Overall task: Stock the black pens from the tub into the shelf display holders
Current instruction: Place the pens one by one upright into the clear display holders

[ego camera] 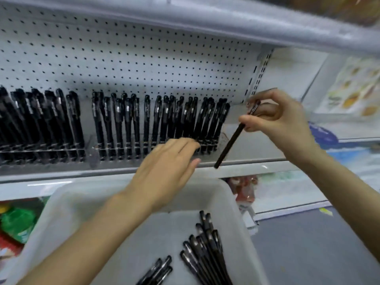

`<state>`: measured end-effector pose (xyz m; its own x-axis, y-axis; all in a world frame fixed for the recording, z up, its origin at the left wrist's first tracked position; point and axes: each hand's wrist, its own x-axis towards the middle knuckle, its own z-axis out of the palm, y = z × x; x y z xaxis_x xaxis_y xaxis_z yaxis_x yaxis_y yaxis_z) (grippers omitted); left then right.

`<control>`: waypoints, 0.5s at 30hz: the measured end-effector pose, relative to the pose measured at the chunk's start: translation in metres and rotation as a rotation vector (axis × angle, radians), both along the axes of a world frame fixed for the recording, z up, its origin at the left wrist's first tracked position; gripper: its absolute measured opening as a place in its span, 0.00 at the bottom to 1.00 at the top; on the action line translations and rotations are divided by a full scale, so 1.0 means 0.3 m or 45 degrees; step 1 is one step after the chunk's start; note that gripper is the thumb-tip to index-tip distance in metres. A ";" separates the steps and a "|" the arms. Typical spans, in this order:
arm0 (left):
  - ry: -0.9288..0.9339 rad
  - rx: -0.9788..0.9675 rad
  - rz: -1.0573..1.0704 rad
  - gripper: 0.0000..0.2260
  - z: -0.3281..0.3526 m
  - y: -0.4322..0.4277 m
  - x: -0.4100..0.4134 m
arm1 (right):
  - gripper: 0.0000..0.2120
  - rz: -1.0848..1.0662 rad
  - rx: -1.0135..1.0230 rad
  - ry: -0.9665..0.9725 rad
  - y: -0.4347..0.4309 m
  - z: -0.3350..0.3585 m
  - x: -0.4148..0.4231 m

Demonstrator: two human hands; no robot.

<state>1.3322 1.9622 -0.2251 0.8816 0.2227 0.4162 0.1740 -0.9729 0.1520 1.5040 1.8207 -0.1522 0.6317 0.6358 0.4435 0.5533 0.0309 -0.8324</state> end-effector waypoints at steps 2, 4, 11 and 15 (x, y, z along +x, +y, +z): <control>0.057 0.026 -0.028 0.21 -0.006 -0.005 0.044 | 0.20 -0.089 0.027 -0.132 -0.005 0.014 0.047; 0.076 0.049 -0.024 0.20 -0.016 -0.006 0.066 | 0.20 -0.151 0.067 -0.218 0.002 0.017 0.084; 0.081 0.123 0.027 0.19 -0.050 0.011 0.073 | 0.21 -0.255 0.210 -0.272 0.071 -0.008 0.163; 0.112 -0.004 -0.018 0.20 -0.044 0.015 0.070 | 0.20 -0.249 0.181 -0.292 0.098 -0.026 0.173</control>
<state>1.3530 1.9667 -0.2382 0.9179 0.2111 0.3360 0.1731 -0.9750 0.1395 1.5558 1.8499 -0.1600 0.6093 0.4339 0.6637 0.7325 0.0126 -0.6806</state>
